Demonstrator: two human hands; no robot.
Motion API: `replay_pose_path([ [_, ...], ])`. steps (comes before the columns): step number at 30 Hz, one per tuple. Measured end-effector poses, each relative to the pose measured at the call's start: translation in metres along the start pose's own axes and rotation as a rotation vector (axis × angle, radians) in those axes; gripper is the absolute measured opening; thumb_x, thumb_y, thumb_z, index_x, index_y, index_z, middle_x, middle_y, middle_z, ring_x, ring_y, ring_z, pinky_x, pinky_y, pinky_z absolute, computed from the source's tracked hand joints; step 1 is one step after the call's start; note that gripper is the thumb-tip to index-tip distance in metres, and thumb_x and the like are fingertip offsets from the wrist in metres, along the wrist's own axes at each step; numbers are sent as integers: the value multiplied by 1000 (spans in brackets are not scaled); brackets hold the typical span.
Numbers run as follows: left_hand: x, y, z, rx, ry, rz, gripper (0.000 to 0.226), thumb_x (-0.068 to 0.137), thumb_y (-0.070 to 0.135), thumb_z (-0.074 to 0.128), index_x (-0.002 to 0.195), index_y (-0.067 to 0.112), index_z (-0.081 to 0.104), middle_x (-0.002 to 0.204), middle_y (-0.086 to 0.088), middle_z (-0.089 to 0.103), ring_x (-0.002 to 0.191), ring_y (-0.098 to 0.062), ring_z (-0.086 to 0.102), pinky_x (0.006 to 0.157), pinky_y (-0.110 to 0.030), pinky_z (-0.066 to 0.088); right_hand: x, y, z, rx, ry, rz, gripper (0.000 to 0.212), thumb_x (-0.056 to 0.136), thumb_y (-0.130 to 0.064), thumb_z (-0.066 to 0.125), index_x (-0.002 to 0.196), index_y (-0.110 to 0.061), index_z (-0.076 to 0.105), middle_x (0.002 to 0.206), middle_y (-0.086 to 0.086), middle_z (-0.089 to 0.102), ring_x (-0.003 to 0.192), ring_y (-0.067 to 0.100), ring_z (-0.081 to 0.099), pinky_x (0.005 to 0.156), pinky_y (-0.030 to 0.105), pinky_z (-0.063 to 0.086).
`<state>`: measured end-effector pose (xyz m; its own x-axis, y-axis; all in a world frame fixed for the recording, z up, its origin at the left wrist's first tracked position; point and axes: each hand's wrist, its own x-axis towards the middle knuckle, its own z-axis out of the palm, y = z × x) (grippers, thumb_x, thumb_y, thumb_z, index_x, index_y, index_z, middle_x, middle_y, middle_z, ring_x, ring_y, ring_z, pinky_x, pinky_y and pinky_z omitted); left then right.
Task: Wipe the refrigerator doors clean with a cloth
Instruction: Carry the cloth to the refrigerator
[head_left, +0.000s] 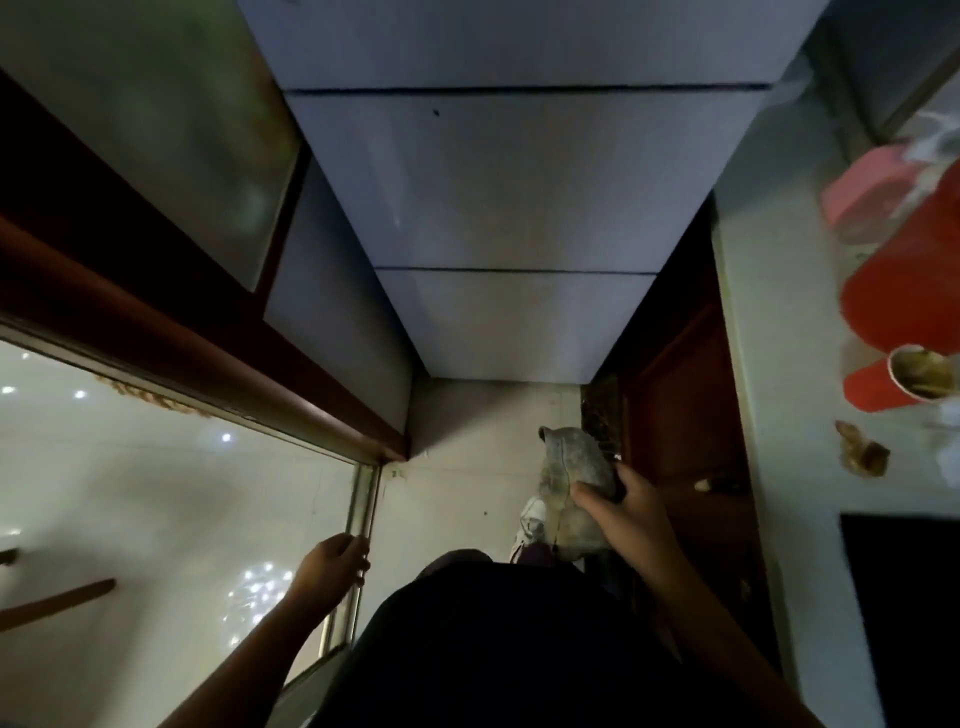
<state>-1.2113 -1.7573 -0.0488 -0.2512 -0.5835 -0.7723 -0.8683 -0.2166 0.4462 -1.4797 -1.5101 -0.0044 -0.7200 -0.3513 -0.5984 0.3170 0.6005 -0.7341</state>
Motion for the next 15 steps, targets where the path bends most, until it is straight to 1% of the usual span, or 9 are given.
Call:
replay_pose_path([
  [3,2,19,0,-63,54,-18,29,101,16,50,89,-4,67,78,-15,67,65,-26,60,52,-26,42,35,-46,-4,-76,-121,-75,22,88,-28,78,106,-22,65,100,0,71,87,13,70,63,24,55],
  [4,3,25,0,-85,69,-22,29,102,16,50,90,-4,67,78,-15,67,65,-27,60,53,-27,42,45,-60,-5,-104,-143,-97,22,88,-29,77,104,-21,65,98,0,72,86,13,71,63,25,56],
  [6,6,37,1,-129,88,-19,29,102,17,49,90,-3,67,79,-16,68,65,-27,60,54,-28,42,61,-85,-8,-138,-163,-140,23,87,-30,78,104,-19,66,97,0,73,86,14,71,69,33,61],
  [8,11,54,1,-144,100,2,29,103,18,49,88,1,67,83,-19,69,65,-26,61,55,-28,43,76,-106,-12,-151,-165,-177,22,85,-30,79,102,-20,68,96,-1,73,87,15,72,75,39,62],
  [10,21,76,-3,-136,101,49,29,103,18,48,87,4,67,87,-22,71,66,-26,63,56,-28,43,88,-126,-16,-167,-153,-220,21,84,-31,80,97,-20,68,92,-2,73,84,13,72,74,40,61],
  [12,33,104,-11,-96,108,123,28,104,18,47,91,5,68,92,-22,73,69,-27,65,58,-29,45,97,-144,-22,-184,-129,-269,22,84,-32,81,95,-20,67,91,-2,72,83,13,71,73,40,60],
  [14,42,138,-22,-47,115,215,26,104,17,47,96,5,69,94,-19,73,75,-29,68,60,-29,47,103,-163,-29,-177,-109,-300,23,85,-34,80,97,-20,67,94,-1,73,84,13,72,74,40,61],
  [15,46,156,-28,-27,124,265,25,104,16,47,98,7,69,95,-19,73,76,-30,69,61,-30,48,103,-175,-34,-161,-104,-315,23,85,-34,80,98,-21,67,96,-1,73,84,10,72,74,38,62],
])
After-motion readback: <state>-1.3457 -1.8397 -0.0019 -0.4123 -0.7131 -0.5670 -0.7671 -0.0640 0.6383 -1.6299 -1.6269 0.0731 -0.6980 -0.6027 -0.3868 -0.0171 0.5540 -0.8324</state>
